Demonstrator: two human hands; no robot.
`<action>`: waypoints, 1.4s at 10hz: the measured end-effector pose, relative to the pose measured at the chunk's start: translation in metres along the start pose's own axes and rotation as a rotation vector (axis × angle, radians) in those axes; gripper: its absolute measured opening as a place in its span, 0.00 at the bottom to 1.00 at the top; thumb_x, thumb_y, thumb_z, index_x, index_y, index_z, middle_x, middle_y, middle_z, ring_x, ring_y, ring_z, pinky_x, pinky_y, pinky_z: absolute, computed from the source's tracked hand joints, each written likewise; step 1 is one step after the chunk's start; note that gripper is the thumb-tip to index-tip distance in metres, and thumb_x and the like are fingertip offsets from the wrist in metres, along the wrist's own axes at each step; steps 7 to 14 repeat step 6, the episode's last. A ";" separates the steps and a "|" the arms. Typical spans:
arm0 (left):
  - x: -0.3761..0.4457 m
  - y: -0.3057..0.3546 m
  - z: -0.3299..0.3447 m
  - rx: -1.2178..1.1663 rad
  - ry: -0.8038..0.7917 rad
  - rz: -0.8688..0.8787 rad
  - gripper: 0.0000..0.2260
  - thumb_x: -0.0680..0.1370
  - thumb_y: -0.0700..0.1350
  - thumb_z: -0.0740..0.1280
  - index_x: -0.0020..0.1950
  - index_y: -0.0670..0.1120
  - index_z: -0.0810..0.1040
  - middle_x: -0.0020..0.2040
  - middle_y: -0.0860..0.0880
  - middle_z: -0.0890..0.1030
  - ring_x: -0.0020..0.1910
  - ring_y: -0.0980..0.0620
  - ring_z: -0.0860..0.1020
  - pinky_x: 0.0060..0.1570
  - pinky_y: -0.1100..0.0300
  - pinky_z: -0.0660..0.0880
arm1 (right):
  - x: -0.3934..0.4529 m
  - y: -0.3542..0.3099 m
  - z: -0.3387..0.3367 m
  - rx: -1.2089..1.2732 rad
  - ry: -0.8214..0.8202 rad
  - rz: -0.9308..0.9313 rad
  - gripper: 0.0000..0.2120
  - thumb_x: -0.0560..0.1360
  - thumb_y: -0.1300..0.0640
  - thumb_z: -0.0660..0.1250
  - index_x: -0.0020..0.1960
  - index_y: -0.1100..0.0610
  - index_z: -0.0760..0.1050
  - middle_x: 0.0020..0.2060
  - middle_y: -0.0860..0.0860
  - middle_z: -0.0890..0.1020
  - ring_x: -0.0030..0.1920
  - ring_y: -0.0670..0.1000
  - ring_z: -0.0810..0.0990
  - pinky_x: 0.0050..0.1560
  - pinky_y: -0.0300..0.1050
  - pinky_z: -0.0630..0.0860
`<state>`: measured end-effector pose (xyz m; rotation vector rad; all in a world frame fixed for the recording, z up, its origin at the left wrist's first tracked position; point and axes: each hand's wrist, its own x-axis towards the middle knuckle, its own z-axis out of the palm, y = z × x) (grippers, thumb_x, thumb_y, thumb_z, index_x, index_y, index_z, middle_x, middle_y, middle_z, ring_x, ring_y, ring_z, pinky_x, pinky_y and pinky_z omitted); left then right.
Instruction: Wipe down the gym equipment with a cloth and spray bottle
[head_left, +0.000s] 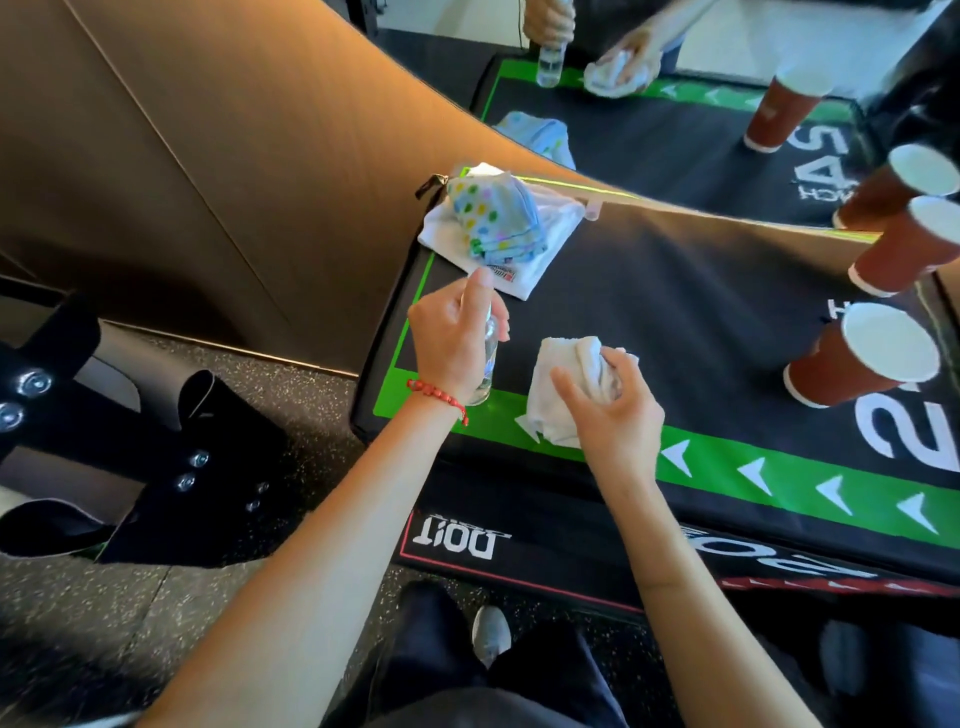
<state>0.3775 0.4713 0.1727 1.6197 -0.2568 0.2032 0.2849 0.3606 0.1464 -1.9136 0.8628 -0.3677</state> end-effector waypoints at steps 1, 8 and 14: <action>0.000 -0.002 -0.001 -0.014 -0.011 0.016 0.27 0.74 0.57 0.54 0.24 0.39 0.75 0.23 0.44 0.75 0.24 0.53 0.74 0.33 0.57 0.71 | 0.001 0.001 0.005 -0.111 0.026 -0.022 0.20 0.69 0.45 0.69 0.59 0.47 0.72 0.48 0.44 0.74 0.49 0.46 0.72 0.49 0.45 0.68; -0.021 0.002 -0.014 -0.009 -0.080 -0.086 0.25 0.69 0.62 0.57 0.48 0.42 0.78 0.37 0.50 0.81 0.37 0.58 0.79 0.42 0.66 0.74 | -0.011 0.020 0.002 -0.280 0.145 -0.252 0.23 0.70 0.50 0.71 0.63 0.53 0.73 0.57 0.57 0.71 0.57 0.60 0.67 0.56 0.49 0.63; -0.021 0.002 -0.014 -0.009 -0.080 -0.086 0.25 0.69 0.62 0.57 0.48 0.42 0.78 0.37 0.50 0.81 0.37 0.58 0.79 0.42 0.66 0.74 | -0.011 0.020 0.002 -0.280 0.145 -0.252 0.23 0.70 0.50 0.71 0.63 0.53 0.73 0.57 0.57 0.71 0.57 0.60 0.67 0.56 0.49 0.63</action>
